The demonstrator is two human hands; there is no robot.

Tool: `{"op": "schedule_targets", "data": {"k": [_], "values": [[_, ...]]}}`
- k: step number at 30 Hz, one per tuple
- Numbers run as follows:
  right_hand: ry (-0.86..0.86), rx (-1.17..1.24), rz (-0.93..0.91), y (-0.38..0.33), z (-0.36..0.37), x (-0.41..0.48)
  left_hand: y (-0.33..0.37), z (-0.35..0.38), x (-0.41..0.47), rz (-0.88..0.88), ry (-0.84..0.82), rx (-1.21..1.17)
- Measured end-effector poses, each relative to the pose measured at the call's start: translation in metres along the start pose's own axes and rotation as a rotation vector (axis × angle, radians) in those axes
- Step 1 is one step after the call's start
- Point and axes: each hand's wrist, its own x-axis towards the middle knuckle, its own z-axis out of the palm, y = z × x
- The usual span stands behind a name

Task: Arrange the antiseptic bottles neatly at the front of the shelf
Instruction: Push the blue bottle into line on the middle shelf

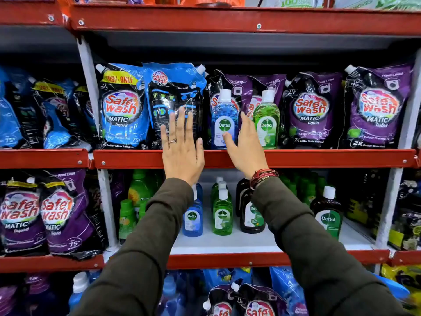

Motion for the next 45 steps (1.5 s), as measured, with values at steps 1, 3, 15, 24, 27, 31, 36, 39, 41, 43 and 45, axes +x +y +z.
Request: {"op": "schedule_targets", "data": {"k": [1, 3, 15, 24, 27, 31, 36, 39, 41, 43, 45], "values": [[-0.037, 0.026, 0.042, 0.002, 0.002, 0.005, -0.004, 0.002, -0.001, -0.03, -0.02, 0.021], [-0.135, 0.035, 0.12, 0.002, 0.005, 0.014, -0.014, 0.007, -0.002, -0.066, -0.048, 0.031], [-0.041, 0.41, 0.258, 0.009, 0.009, 0.041, -0.026, 0.021, -0.006, -0.013, -0.051, 0.038], [-0.04, 0.519, 0.185, -0.005, -0.004, 0.029, -0.029, 0.017, -0.015, 0.011, -0.059, 0.003], [-0.045, 0.572, 0.19, -0.006, 0.001, 0.01, -0.03, 0.011, -0.032, 0.002, -0.035, 0.003], [-0.071, 0.574, 0.199, -0.003, 0.014, -0.021, -0.032, 0.003, -0.059, -0.007, -0.041, -0.035], [-0.076, 0.636, 0.199, 0.008, 0.035, -0.07, -0.044, 0.003, -0.107, -0.022, -0.078, -0.077], [-0.135, 0.635, 0.223, 0.022, 0.057, -0.102, -0.055, 0.012, -0.144, -0.058, -0.144, -0.102], [-0.169, 0.62, 0.25, 0.034, 0.075, -0.123, -0.06, 0.017, -0.169, -0.083, -0.196, -0.124], [-0.195, 0.582, 0.271, 0.044, 0.091, -0.141, -0.064, 0.024, -0.195, -0.095, -0.265, -0.134], [-0.225, 0.548, 0.302, 0.054, 0.107, -0.156, -0.068, 0.033, -0.219, -0.096, -0.358, -0.089]]}}
